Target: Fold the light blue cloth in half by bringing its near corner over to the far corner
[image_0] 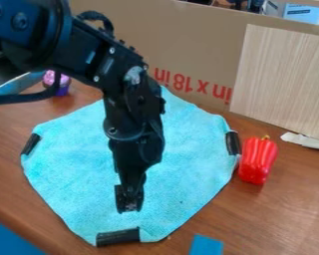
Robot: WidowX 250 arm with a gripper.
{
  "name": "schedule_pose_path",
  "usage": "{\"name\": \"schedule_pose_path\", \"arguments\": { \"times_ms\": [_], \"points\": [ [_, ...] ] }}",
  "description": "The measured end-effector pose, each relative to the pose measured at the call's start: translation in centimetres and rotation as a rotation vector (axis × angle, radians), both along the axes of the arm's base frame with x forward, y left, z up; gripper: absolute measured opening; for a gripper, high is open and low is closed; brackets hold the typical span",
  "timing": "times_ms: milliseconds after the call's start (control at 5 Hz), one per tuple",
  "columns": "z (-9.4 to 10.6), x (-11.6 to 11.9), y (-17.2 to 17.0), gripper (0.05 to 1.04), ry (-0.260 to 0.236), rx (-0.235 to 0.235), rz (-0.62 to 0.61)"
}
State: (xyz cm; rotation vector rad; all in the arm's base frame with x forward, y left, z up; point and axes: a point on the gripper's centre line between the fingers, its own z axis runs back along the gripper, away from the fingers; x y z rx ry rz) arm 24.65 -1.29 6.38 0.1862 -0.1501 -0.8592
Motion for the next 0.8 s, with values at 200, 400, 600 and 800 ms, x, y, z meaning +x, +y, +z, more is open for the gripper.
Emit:
{"name": "schedule_pose_path", "arguments": {
  "times_ms": [200,400,600,800],
  "points": [
    [-0.5,-0.6,0.1,1.000,0.023,-0.021,-0.032],
    [-1.0,-2.1,0.1,1.000,0.044,-0.026,-0.069],
    [-1.6,-3.4,-0.4,1.000,0.053,-0.005,-0.113],
    [-2.1,-4.1,-0.9,1.000,0.051,0.009,-0.137]
  ]
}}
